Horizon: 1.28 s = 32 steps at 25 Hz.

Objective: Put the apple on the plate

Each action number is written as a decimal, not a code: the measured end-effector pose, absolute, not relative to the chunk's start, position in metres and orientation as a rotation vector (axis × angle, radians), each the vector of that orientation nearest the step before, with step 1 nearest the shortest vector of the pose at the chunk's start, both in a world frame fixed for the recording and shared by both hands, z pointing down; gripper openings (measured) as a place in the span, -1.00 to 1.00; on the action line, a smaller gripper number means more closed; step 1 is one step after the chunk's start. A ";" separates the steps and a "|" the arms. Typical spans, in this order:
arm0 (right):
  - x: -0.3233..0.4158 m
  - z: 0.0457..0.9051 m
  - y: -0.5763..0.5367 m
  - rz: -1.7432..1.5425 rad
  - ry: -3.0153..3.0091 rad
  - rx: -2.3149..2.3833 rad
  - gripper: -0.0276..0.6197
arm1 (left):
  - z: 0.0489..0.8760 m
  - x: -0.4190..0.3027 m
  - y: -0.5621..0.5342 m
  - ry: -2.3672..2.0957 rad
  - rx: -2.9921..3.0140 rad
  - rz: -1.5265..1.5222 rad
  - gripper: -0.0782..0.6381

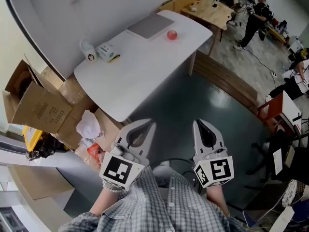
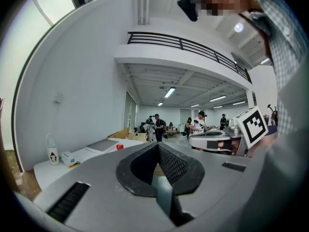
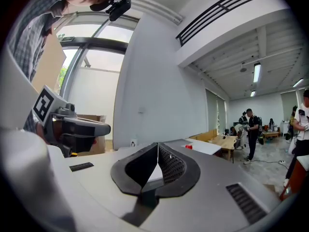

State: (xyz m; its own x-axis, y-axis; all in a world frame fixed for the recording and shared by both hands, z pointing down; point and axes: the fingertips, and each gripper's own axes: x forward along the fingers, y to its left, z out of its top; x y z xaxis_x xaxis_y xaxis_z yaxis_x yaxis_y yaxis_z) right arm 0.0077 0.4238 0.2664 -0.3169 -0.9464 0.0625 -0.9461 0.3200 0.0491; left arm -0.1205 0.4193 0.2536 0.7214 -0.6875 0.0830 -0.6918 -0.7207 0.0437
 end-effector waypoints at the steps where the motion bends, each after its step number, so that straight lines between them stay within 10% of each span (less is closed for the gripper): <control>1: 0.012 0.265 0.418 -0.014 -2.495 1.773 -0.85 | 0.253 -0.115 0.415 -1.152 2.846 0.090 -0.76; 32: 0.139 0.287 0.365 -0.041 -2.273 1.944 -0.85 | 0.268 0.017 0.332 -0.932 2.919 0.132 -0.76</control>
